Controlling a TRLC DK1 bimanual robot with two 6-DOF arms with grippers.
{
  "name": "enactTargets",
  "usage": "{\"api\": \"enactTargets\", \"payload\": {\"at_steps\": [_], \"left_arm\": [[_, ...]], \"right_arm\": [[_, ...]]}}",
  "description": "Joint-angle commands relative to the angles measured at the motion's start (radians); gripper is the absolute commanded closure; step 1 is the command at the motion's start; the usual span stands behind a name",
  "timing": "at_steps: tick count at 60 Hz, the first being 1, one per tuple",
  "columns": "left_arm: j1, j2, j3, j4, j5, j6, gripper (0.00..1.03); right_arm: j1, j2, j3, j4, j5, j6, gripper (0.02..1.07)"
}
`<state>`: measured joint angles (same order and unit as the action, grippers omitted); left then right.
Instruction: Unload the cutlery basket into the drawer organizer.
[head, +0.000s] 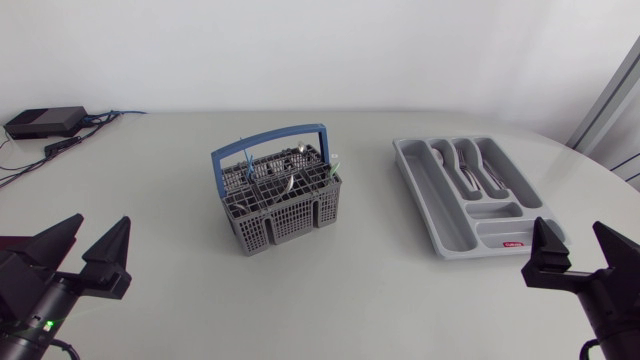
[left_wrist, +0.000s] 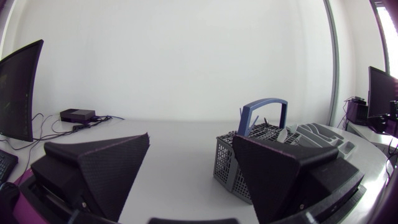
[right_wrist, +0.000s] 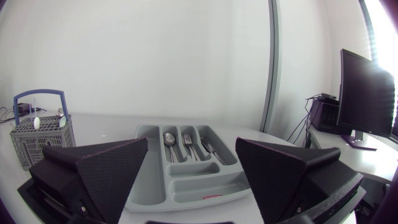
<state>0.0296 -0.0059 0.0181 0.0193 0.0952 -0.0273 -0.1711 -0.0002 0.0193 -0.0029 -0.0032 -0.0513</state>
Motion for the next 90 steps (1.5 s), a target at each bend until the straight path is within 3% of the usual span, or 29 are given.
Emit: {"api": "enactTargets", "payload": {"at_steps": [1, 21, 36, 59, 80, 86, 90], "left_arm": [[-0.007, -0.008, -0.021, 0.010, -0.006, -0.031, 0.04], [0.000, -0.009, -0.017, 0.027, -0.006, -0.026, 0.04], [0.026, 0.021, 0.083, 0.022, -0.006, -0.025, 0.04], [-0.057, 0.460, 0.355, -0.016, -0.015, -0.094, 0.04], [-0.092, 0.886, 0.652, -0.252, -0.049, -0.103, 0.06], [-0.142, 0.951, 0.703, -0.292, -0.084, -0.043, 0.06], [-0.178, 0.991, 0.740, -0.311, -0.127, 0.070, 0.07]], "right_arm": [[0.005, -0.007, -0.021, 0.006, 0.003, 0.024, 0.05], [0.005, -0.007, -0.022, 0.029, 0.011, 0.022, 0.05], [0.056, -0.001, 0.042, 0.050, 0.023, 0.022, 0.06], [0.160, 0.351, 0.195, 0.196, 0.072, 0.022, 0.06], [0.252, 0.733, 0.350, 0.248, 0.121, 0.056, 0.07], [0.274, 0.815, 0.392, 0.236, 0.129, 0.057, 0.07], [0.283, 0.850, 0.412, 0.211, 0.129, 0.057, 0.07]]}}
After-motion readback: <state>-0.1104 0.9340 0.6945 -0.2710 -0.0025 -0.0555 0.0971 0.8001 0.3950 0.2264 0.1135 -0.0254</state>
